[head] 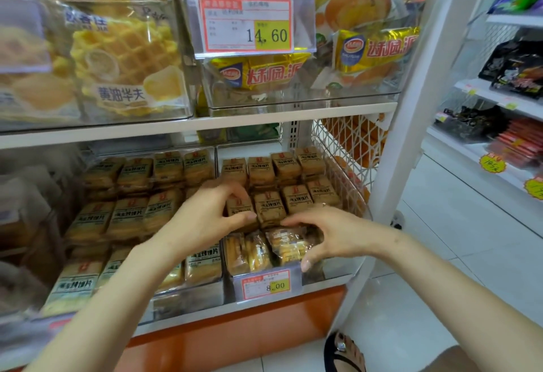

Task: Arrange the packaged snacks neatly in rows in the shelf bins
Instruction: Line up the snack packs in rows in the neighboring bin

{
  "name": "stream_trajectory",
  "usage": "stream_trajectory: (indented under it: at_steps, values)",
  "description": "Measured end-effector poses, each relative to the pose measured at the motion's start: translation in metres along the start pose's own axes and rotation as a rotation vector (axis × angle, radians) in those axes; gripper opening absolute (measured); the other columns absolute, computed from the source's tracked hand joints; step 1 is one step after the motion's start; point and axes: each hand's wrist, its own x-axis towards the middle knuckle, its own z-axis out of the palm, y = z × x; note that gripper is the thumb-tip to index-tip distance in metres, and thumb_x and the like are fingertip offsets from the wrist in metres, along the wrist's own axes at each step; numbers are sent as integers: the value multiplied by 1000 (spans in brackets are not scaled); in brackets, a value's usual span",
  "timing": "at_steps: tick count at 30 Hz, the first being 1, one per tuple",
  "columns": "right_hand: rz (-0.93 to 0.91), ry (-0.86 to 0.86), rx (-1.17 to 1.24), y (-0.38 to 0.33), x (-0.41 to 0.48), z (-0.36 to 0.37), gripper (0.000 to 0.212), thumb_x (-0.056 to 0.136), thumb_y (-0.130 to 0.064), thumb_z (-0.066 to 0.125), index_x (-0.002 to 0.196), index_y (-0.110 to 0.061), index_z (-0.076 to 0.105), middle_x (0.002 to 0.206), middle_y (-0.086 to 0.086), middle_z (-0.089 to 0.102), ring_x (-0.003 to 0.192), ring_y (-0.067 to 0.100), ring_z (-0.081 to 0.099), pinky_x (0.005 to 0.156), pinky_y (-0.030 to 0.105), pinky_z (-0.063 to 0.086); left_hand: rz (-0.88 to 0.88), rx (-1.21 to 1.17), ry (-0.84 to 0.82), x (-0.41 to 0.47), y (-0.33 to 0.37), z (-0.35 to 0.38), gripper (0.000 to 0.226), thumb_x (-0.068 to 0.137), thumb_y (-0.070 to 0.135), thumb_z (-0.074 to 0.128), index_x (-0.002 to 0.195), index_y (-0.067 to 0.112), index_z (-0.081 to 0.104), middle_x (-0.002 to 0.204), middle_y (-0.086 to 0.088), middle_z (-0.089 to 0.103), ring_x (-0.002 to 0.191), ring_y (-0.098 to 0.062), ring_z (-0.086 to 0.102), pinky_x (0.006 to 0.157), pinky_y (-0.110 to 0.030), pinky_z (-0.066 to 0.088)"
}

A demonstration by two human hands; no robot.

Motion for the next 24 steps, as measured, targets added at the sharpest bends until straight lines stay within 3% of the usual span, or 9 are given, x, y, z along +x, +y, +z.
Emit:
stream_trajectory:
  at_steps: [3, 8, 11, 14, 17, 21, 24]
  values:
    - [-5, 21, -32, 3, 10, 12, 84, 66, -46, 79, 138, -30, 41, 140, -10, 45, 127, 8, 38, 107, 31, 35, 2, -47, 39, -4, -1, 11, 32, 82, 41, 63, 108, 23, 57, 112, 7, 58, 106, -9, 52, 90, -30, 45]
    - [53, 75, 141, 13, 14, 11, 78, 69, -38, 79, 138, -29, 42, 140, -9, 47, 127, 6, 42, 105, 24, 35, 36, 2, 97, -5, -6, 20, 29, 83, 36, 64, 108, 21, 59, 112, 5, 58, 108, -11, 51, 88, -28, 44]
    - [53, 69, 53, 16, 18, 15, 81, 72, -33, 76, 142, -29, 35, 143, -8, 43, 128, 10, 41, 107, 32, 37, 63, 53, 126, -4, -10, 18, 25, 84, 34, 63, 106, 22, 60, 114, 5, 57, 113, -13, 47, 89, -30, 43]
    - [47, 102, 22, 10, 22, 12, 80, 71, -28, 78, 140, -27, 37, 138, -9, 46, 124, 9, 45, 103, 28, 39, 41, 29, 183, -3, -12, 15, 23, 84, 29, 64, 105, 21, 59, 117, 5, 53, 116, -14, 44, 87, -27, 40]
    - [29, 215, 305, 3, 19, -7, 72, 72, -16, 77, 133, -30, 41, 131, -16, 48, 119, 2, 48, 103, 24, 39, 2, -81, 206, 2, -8, 12, 38, 81, 35, 66, 114, 21, 55, 117, 6, 52, 114, -12, 47, 84, -23, 39]
    - [-40, 400, 707, -3, 18, -29, 67, 72, -9, 77, 129, -26, 46, 129, -8, 54, 113, -1, 53, 89, 8, 44, -103, -304, 22, 13, 7, 8, 80, 69, 44, 75, 135, 23, 36, 136, 2, 44, 122, -14, 44, 95, -23, 35]
    - [-84, 419, 787, -12, 25, -27, 71, 64, -16, 76, 129, -22, 49, 129, -8, 55, 116, 2, 54, 89, 11, 44, -110, -359, -50, 19, 10, 12, 81, 69, 41, 77, 135, 22, 34, 126, 6, 48, 112, -9, 47, 88, -19, 35]
